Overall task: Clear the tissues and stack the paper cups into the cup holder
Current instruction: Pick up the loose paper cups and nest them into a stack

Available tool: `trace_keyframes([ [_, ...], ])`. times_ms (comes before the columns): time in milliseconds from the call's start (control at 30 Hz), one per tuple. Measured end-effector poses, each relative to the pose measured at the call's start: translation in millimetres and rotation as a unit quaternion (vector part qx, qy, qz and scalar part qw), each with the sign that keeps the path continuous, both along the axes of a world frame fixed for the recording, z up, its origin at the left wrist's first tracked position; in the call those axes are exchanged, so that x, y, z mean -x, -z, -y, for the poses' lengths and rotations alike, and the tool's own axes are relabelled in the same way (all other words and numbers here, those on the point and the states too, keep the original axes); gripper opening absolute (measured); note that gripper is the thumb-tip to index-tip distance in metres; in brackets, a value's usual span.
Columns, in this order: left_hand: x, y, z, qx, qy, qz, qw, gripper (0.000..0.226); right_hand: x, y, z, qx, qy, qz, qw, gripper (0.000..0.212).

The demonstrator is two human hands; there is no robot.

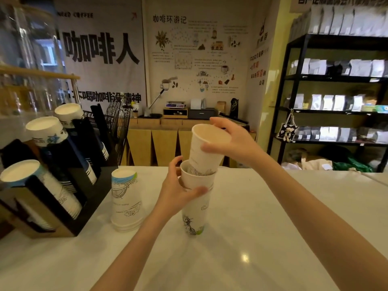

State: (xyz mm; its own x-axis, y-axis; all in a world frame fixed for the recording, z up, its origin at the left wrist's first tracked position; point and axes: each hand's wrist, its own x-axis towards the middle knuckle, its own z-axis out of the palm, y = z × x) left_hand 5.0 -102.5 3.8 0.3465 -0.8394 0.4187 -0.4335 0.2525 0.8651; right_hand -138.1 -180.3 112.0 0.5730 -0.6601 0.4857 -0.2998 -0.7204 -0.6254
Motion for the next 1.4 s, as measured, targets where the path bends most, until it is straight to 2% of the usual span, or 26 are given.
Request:
trace_keyframes([
  [133,-2,3,1,-0.022,-0.006,-0.005,1.0,0.102,-13,18,-6,0.012,-0.022,-0.075,0.997,0.084],
  [367,-8,10,4,-0.022,-0.018,-0.004,1.0,0.106,-24,59,2,-0.037,-0.034,-0.139,0.989,0.087],
  [500,-9,12,5,-0.024,-0.026,0.005,0.999,0.105,-25,75,3,-0.075,-0.038,-0.117,0.99,0.086],
  [633,-8,13,2,-0.05,-0.032,0.029,0.998,0.106,-22,83,8,-0.162,-0.067,-0.072,0.982,0.091],
  [700,-6,10,-1,-0.056,-0.039,0.07,0.995,0.108,-16,86,10,-0.209,-0.084,-0.038,0.974,0.093],
  [767,-6,6,-3,-0.055,-0.044,0.149,0.986,0.105,-6,94,15,-0.256,-0.096,-0.002,0.962,0.104],
  [833,-6,0,-4,-0.029,-0.043,0.247,0.968,0.095,3,108,19,-0.311,-0.11,0.032,0.944,0.112],
  [900,-4,-5,-4,0.016,-0.04,0.343,0.939,0.08,6,126,21,-0.346,-0.118,0.04,0.93,0.111],
  [967,2,-7,-2,0.045,-0.036,0.406,0.912,0.069,6,142,20,-0.345,-0.114,0.022,0.931,0.108],
  [1067,10,-5,0,0.073,-0.035,0.429,0.9,0.052,-1,164,13,-0.328,-0.099,-0.002,0.939,0.095],
  [1167,13,-2,-2,0.09,-0.045,0.427,0.899,0.041,-10,183,9,-0.298,-0.065,-0.024,0.952,0.088],
  [1267,12,-2,-5,0.086,-0.055,0.424,0.9,0.037,-15,194,8,-0.28,-0.046,-0.008,0.959,0.07],
  [1400,1,-9,-13,0.098,-0.085,0.395,0.91,0.039,-18,181,3,-0.238,-0.011,0.007,0.971,0.067],
])
